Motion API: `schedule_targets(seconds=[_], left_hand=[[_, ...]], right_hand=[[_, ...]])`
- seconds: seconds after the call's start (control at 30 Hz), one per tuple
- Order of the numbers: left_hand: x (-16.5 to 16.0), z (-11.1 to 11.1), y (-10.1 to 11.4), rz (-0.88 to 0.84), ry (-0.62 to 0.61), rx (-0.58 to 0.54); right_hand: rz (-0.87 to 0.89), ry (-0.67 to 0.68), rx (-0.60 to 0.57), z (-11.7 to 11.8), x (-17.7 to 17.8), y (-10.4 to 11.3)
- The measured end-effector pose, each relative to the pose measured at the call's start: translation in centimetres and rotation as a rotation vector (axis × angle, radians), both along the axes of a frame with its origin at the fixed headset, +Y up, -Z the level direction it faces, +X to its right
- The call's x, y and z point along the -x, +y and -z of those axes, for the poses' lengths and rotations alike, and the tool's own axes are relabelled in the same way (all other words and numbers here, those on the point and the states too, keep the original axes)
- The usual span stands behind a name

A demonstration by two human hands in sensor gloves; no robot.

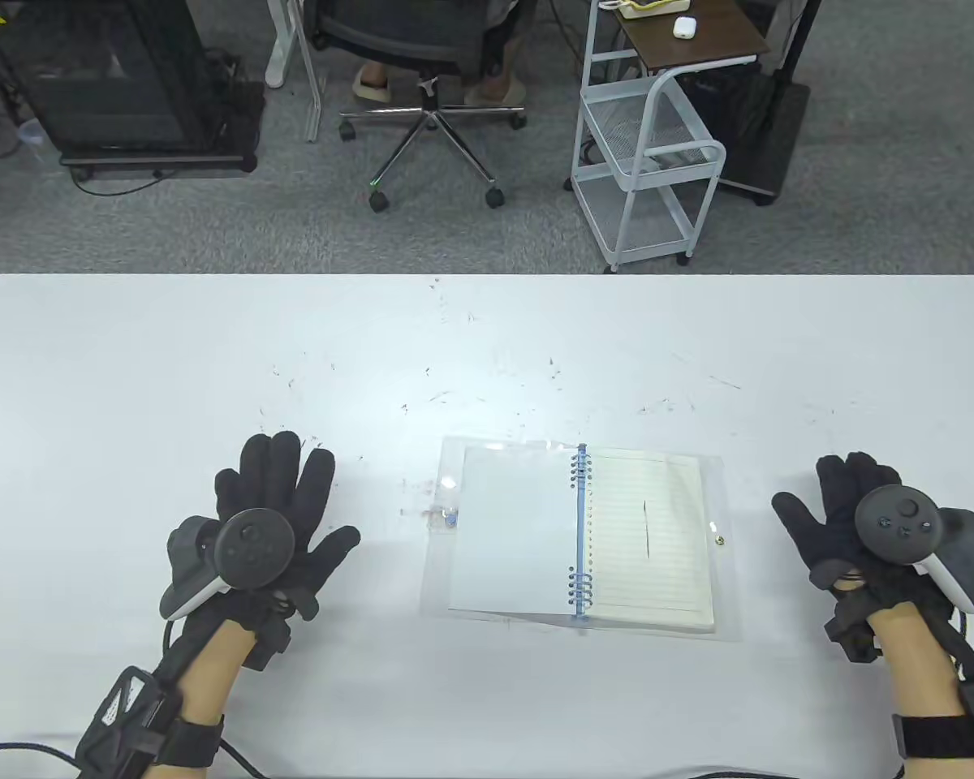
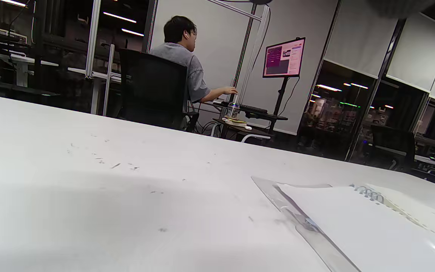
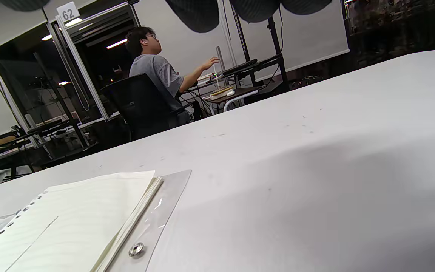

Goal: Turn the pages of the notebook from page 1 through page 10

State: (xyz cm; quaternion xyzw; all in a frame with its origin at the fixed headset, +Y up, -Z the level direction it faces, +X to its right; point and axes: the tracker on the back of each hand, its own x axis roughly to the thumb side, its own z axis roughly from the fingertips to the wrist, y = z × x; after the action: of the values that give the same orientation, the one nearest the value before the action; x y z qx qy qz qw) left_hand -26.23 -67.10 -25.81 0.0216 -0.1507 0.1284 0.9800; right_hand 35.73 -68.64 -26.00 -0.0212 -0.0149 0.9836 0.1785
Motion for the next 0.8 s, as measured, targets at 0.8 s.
schedule_targets(seconds=[0.8], left_hand=[[-0.4, -0.4, 0.6, -0.016, -0.057, -0.026]], right_hand=[[0.020, 0.113, 0.316, 2.7, 9.6, -4.4]])
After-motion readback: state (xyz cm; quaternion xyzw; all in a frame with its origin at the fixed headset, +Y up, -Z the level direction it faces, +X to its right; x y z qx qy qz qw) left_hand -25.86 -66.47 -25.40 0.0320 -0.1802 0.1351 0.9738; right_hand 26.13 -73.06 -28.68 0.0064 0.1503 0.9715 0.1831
